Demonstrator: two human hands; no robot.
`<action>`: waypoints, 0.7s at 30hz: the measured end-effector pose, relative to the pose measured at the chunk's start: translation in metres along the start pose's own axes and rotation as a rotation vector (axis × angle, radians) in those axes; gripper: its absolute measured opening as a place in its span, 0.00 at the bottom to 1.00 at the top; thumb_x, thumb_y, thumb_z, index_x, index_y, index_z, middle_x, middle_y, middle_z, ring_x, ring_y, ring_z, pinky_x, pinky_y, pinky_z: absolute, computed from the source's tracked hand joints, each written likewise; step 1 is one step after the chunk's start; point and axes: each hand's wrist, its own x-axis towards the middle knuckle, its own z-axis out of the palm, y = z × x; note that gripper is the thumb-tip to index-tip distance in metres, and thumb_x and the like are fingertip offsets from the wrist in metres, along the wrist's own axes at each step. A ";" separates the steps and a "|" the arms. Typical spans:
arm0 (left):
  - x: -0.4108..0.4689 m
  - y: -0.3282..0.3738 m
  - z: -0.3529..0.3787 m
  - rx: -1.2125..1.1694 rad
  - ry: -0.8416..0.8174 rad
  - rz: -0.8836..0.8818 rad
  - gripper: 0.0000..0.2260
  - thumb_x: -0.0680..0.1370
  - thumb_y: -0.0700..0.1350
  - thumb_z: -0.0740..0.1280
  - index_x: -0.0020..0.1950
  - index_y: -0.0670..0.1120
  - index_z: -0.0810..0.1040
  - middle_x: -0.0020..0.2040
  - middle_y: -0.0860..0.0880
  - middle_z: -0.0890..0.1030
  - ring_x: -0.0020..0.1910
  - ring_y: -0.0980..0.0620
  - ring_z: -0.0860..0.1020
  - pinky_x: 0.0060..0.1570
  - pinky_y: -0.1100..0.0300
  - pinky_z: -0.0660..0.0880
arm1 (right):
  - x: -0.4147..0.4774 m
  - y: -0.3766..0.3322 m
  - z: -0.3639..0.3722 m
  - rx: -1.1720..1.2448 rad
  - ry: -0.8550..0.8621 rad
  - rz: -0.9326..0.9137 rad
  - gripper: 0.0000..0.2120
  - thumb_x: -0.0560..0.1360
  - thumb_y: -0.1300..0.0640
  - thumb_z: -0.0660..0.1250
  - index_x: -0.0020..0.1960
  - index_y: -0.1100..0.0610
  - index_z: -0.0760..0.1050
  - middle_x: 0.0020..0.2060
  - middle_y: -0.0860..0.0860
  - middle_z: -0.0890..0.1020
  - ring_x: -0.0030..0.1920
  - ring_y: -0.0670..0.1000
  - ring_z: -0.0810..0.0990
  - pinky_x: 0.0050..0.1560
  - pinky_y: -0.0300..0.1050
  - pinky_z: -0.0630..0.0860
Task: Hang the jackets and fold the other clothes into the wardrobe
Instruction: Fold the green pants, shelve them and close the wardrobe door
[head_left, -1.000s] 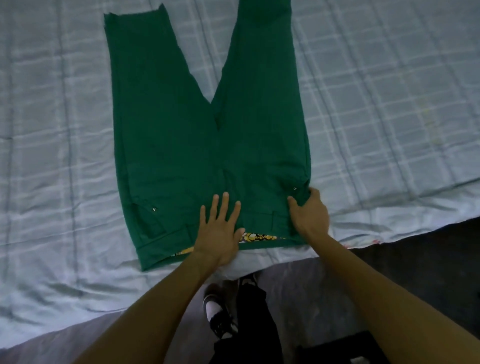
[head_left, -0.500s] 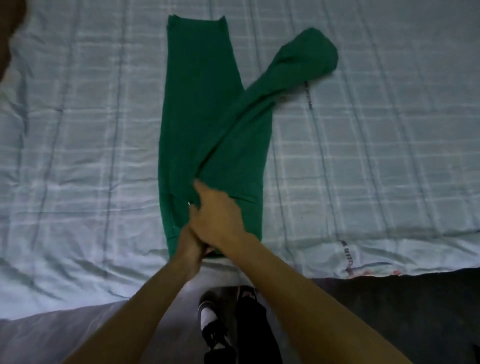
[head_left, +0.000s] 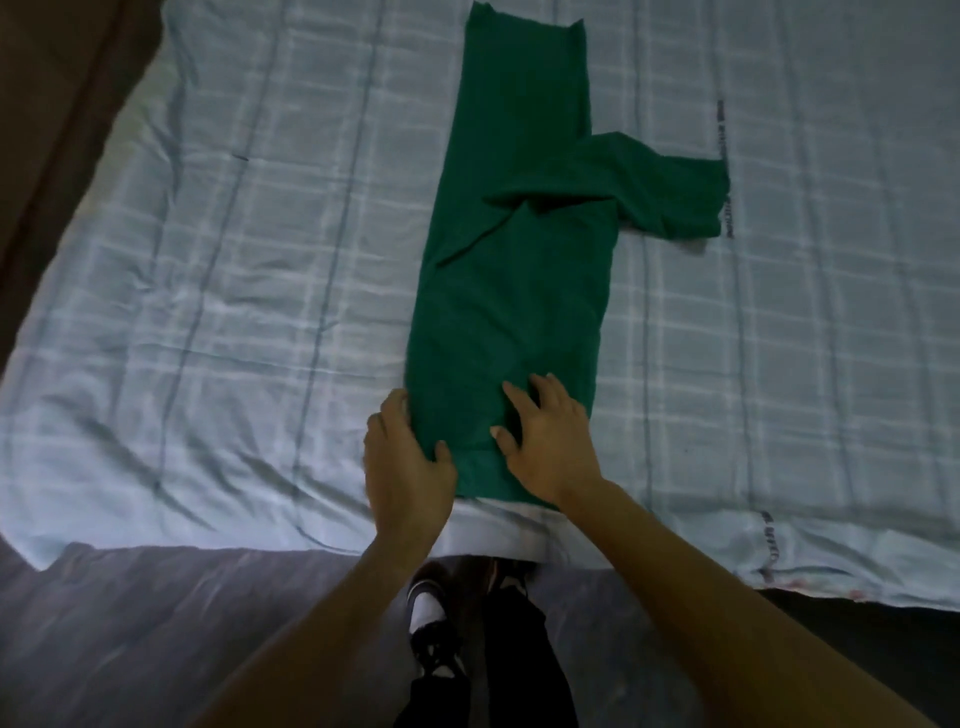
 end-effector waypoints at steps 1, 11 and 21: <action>0.003 0.000 -0.001 0.080 0.006 0.092 0.28 0.70 0.37 0.68 0.68 0.47 0.65 0.58 0.45 0.73 0.56 0.47 0.72 0.54 0.50 0.73 | -0.002 0.001 0.003 -0.037 -0.027 -0.003 0.29 0.77 0.42 0.53 0.73 0.55 0.63 0.72 0.63 0.64 0.73 0.62 0.59 0.70 0.56 0.57; 0.067 0.060 0.020 0.211 -0.091 0.467 0.22 0.74 0.38 0.65 0.68 0.44 0.68 0.60 0.43 0.73 0.58 0.44 0.72 0.60 0.47 0.69 | 0.011 0.026 -0.031 0.253 0.137 0.050 0.22 0.79 0.46 0.51 0.64 0.57 0.73 0.58 0.55 0.78 0.56 0.53 0.76 0.57 0.46 0.74; 0.152 0.162 0.120 0.434 -0.227 0.688 0.20 0.75 0.41 0.66 0.66 0.44 0.71 0.63 0.42 0.72 0.61 0.43 0.71 0.62 0.48 0.67 | 0.139 0.130 -0.085 0.127 0.400 0.225 0.21 0.73 0.61 0.67 0.66 0.61 0.71 0.62 0.62 0.74 0.60 0.61 0.74 0.59 0.55 0.73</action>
